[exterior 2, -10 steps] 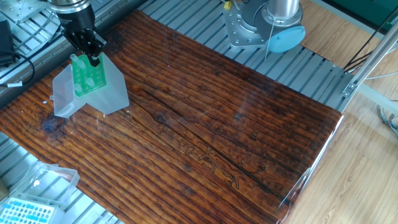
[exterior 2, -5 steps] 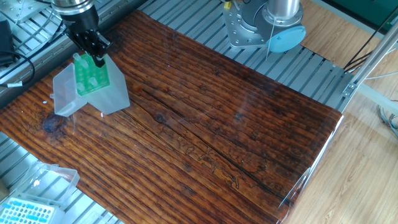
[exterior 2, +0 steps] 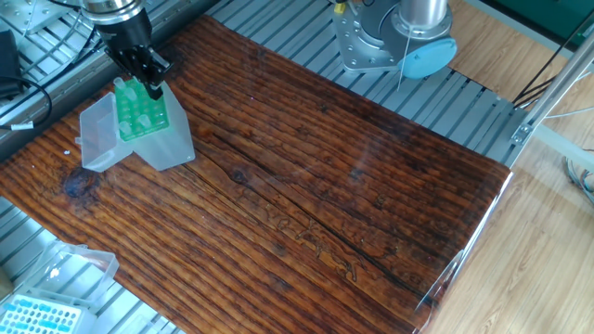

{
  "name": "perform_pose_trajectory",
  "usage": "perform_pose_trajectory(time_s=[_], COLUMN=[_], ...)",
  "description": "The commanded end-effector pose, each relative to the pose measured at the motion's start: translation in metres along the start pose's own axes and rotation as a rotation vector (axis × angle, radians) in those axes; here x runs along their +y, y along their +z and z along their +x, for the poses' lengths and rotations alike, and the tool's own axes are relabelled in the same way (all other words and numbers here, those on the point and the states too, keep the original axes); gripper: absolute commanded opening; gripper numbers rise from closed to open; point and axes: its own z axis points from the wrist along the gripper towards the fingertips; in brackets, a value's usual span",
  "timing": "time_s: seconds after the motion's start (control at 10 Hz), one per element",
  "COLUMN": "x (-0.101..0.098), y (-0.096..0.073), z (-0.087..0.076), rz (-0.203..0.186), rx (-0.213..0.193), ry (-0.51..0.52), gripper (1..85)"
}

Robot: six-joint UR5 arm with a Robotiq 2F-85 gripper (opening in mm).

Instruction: Insert a large pipette tip into the holder for large pipette tips

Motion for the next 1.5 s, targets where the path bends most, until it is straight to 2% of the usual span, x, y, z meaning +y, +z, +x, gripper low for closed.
perform_pose_trajectory(time_s=[0.0, 0.3, 0.5, 0.7, 0.9, 1.1, 1.3, 1.4], x=[0.011, 0.01, 0.013, 0.021, 0.026, 0.032, 0.035, 0.042], y=[-0.002, 0.006, 0.005, -0.003, -0.021, -0.037, -0.049, -0.05], z=[0.01, 0.013, 0.013, 0.01, 0.001, -0.018, -0.045, -0.05], rz=[-0.023, -0.011, -0.009, -0.001, 0.015, 0.014, 0.049, 0.039], rx=[0.037, 0.054, 0.055, 0.056, 0.05, -0.004, -0.102, -0.123], ry=[0.032, 0.043, 0.051, 0.066, 0.056, 0.035, 0.018, 0.024], gripper=[1.0, 1.0, 1.0, 1.0, 1.0, 1.0, 1.0, 1.0])
